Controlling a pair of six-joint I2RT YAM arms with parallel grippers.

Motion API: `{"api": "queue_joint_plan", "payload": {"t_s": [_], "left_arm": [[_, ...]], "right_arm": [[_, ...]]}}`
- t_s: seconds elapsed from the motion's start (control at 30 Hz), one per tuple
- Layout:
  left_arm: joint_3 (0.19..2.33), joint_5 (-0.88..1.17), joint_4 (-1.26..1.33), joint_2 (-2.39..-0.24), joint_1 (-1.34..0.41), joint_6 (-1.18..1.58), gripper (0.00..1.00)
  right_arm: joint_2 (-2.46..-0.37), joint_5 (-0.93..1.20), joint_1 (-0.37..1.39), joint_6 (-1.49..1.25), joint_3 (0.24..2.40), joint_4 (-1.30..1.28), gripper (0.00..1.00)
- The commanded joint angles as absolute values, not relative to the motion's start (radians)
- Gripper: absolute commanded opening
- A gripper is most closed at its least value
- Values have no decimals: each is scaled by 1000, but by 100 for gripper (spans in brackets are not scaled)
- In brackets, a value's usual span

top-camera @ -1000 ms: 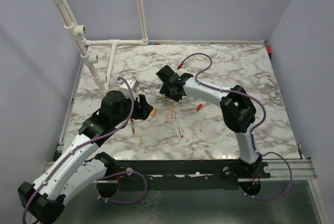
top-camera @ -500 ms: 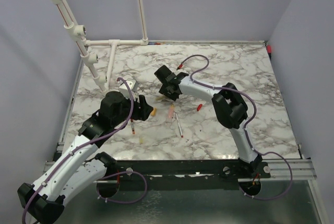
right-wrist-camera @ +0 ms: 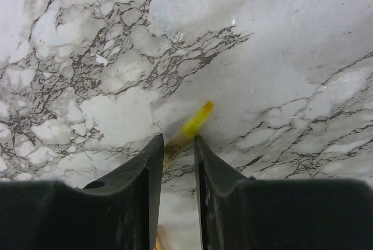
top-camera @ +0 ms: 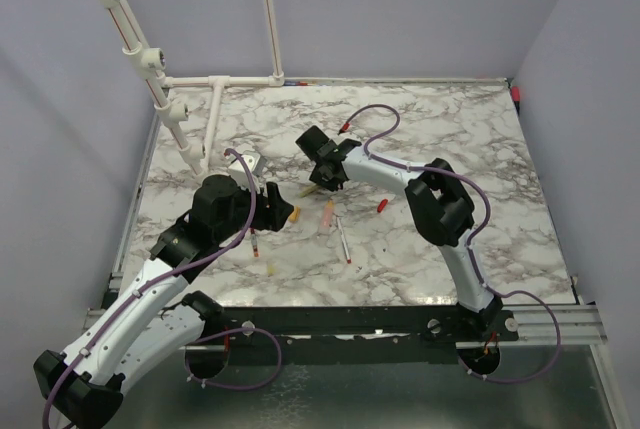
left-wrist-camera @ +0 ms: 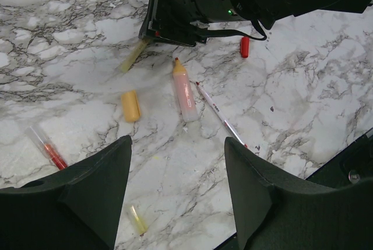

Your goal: Insert the pens into the pen caps

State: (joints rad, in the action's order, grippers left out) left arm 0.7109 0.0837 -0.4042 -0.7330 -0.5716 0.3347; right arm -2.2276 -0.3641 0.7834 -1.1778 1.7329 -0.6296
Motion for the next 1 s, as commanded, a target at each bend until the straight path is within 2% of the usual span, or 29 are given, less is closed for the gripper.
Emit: {"api": "queue_joint_plan", "payload": {"t_s": [0.0, 0.2, 0.33, 0.37, 0.4, 0.57, 0.97], "left_arm": [[699, 103, -385, -730, -577, 323, 66], [700, 103, -385, -739, -576, 323, 66], [698, 101, -383, -741, -577, 323, 66], [698, 100, -383, -742, -576, 323, 66], [699, 100, -383, -742, -577, 324, 66], [699, 100, -384, -749, -576, 325, 66], [706, 112, -385, -760, -577, 321, 66]], "right_arm": [[-2265, -412, 778, -1120, 1677, -687, 28], [-2242, -412, 778, -992, 1641, -651, 13], [-2239, -408, 775, -883, 1649, -634, 10], [-2238, -409, 776, -866, 1650, -633, 3], [-2236, -404, 775, -840, 1650, -626, 1], [-2211, -390, 776, -765, 1638, -587, 0], [-1973, -312, 776, -670, 1522, -337, 0]]}}
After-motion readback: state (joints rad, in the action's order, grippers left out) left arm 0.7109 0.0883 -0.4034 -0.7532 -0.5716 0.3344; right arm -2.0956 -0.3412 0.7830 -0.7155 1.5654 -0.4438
